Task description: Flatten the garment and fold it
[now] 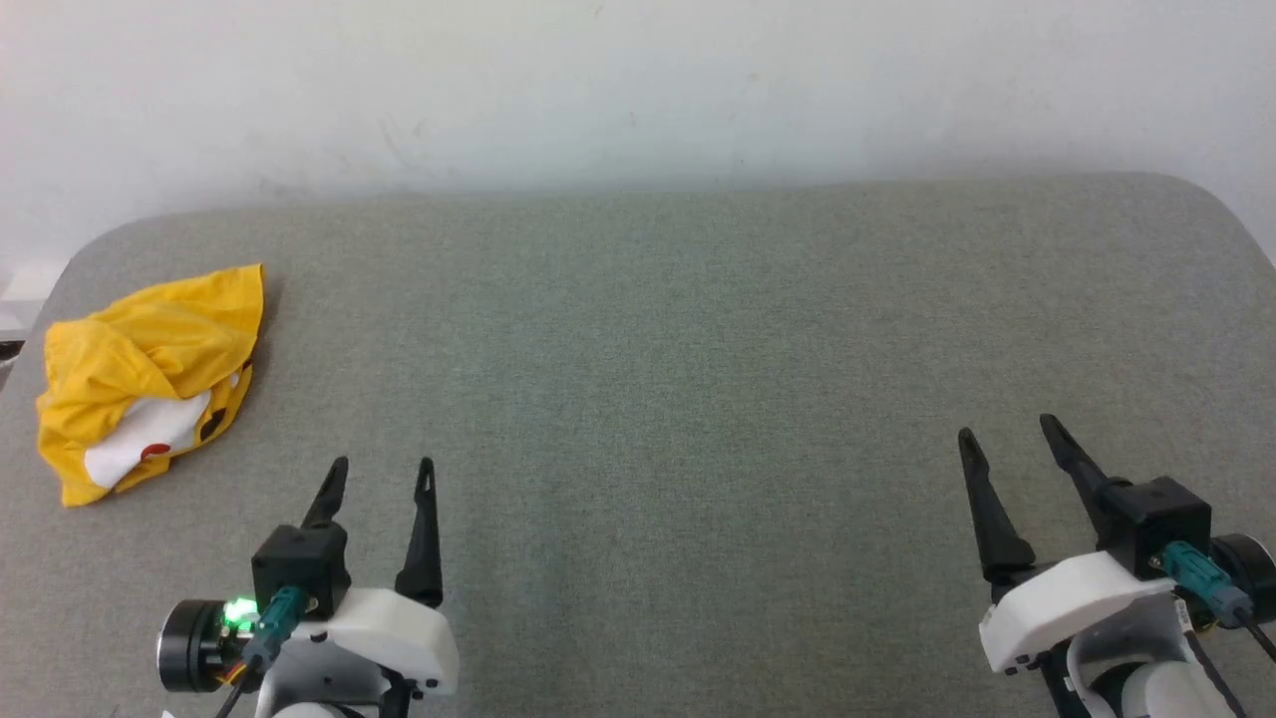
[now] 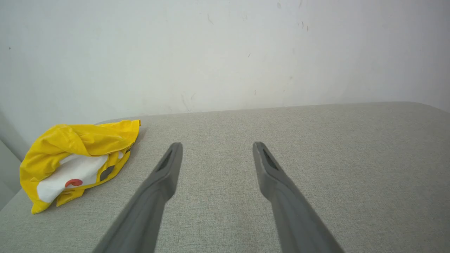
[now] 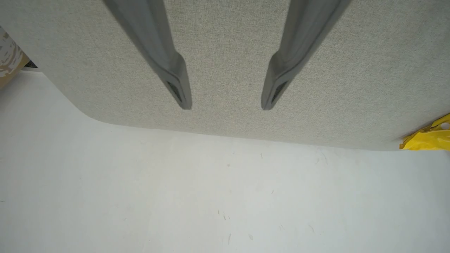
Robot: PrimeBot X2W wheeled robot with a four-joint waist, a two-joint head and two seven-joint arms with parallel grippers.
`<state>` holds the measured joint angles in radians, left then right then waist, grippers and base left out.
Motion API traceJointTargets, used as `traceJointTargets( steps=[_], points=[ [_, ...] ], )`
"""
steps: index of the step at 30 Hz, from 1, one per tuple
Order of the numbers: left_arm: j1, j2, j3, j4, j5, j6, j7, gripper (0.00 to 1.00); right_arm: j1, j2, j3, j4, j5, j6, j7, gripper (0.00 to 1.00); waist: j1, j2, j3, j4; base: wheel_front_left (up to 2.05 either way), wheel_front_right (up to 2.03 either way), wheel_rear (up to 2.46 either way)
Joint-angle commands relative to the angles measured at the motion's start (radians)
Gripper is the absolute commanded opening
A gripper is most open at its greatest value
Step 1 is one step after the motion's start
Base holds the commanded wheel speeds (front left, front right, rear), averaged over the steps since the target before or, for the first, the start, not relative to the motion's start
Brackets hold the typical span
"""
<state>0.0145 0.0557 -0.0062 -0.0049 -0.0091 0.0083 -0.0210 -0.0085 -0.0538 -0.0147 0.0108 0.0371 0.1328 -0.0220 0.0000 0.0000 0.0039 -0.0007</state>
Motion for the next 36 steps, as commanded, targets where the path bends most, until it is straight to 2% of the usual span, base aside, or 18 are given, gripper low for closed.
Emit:
traceJointTargets(
  steps=[1,17,36],
  points=[
    [0.009,-0.001,-0.001,-0.004,-0.009,-0.006,-0.012,1.00,0.006,0.000,-0.006,0.002,0.012,0.000,-0.012,1.00,0.0000,0.0000,0.001,0.000,0.00,0.00,0.00],
    [0.012,-0.001,-0.002,-0.015,-0.019,-0.004,-0.046,1.00,0.006,0.001,-0.026,0.002,0.039,-0.001,-0.045,1.00,0.0000,0.0000,0.019,0.002,0.00,0.00,0.00],
    [0.016,-0.002,-0.013,-0.015,-0.042,0.007,-0.086,1.00,0.003,0.001,-0.030,0.005,0.051,-0.001,-0.085,1.00,0.0000,0.0000,0.036,0.063,0.00,0.00,0.00]
  ],
)
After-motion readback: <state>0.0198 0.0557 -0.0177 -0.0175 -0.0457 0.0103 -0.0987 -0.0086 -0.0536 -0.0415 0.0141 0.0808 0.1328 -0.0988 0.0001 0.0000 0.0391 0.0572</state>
